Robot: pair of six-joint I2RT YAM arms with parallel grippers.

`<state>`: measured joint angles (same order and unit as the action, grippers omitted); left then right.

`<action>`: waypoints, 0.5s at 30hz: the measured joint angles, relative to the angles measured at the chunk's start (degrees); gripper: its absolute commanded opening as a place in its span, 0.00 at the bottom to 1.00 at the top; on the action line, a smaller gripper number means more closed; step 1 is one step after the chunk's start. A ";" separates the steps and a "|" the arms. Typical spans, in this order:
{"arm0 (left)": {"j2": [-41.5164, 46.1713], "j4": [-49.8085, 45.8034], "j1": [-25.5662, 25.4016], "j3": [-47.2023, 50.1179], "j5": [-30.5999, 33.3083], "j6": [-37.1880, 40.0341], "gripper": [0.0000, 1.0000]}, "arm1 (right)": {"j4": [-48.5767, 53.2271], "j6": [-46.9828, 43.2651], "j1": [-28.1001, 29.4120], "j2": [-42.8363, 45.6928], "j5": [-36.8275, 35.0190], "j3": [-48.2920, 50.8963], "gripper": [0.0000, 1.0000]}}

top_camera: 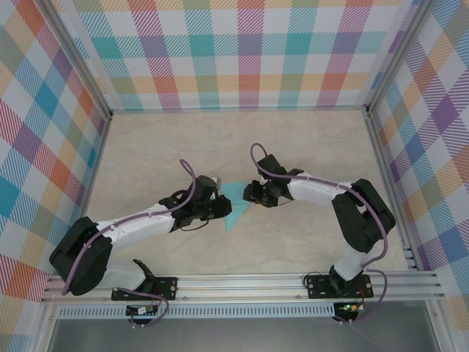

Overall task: Fold a paper plane with a square sheet of paper (pick it up from the middle)
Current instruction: Third fold the triangle at the center of the table.

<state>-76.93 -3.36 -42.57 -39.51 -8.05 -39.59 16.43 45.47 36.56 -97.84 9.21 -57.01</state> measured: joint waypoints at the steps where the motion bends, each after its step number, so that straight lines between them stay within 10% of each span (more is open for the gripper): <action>1: -0.13 0.50 -0.02 0.07 -0.59 0.04 0.15 | -0.13 0.31 -0.35 0.31 0.02 0.46 0.48; 15: -12.00 -1.29 -0.09 -5.33 4.39 -0.52 0.11 | -3.43 2.14 -2.60 0.63 4.24 4.52 0.50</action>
<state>-88.92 -4.64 -42.65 -44.84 -3.66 -40.12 12.99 47.62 33.95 -97.21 13.45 -52.49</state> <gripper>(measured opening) 0.110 0.506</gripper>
